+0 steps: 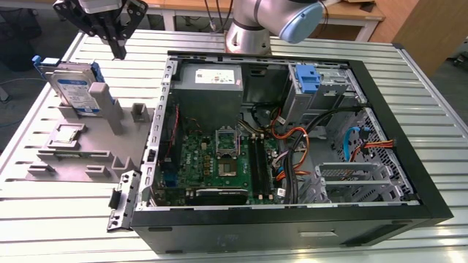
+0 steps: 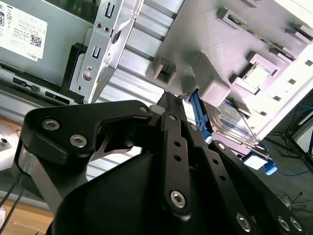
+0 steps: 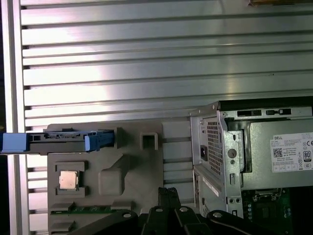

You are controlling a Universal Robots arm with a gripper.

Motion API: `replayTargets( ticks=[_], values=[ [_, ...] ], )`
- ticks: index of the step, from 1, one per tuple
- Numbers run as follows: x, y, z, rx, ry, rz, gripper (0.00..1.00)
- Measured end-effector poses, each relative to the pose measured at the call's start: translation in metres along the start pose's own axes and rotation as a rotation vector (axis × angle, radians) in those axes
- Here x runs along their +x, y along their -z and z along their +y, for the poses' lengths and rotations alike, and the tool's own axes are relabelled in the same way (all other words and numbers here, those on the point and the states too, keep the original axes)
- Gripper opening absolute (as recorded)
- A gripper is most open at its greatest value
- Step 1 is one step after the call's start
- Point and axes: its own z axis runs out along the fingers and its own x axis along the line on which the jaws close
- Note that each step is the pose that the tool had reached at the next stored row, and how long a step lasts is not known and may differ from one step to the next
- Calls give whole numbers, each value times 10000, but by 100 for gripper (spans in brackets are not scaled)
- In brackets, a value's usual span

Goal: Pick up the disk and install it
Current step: 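Reach for the disk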

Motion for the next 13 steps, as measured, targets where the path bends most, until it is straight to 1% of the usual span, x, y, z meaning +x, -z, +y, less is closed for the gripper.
replayTargets(
  ticks=[13],
  values=[
    [30,-4,-3,1,-1,8,10]
  ],
)
